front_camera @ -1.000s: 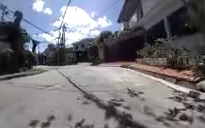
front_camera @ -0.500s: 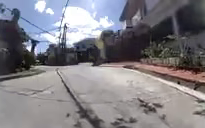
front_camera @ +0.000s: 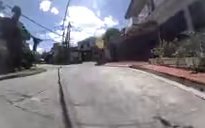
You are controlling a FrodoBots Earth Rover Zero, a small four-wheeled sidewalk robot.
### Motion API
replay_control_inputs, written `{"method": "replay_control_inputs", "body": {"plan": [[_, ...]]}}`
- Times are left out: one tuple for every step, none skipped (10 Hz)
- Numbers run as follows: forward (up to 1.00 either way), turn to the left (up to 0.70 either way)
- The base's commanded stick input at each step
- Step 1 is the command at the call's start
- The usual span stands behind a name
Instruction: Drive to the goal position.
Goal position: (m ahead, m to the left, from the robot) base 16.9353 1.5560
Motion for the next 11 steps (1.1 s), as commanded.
{"method": "replay_control_inputs", "body": {"plan": [[1.0,0.18],[1.0,0.12],[1.0,0.19],[1.0,0.23],[1.0,0.15],[1.0,0.06],[1.0,0.06],[1.0,0.21],[1.0,0.15],[1.0,0.08],[1.0,0.02]]}}
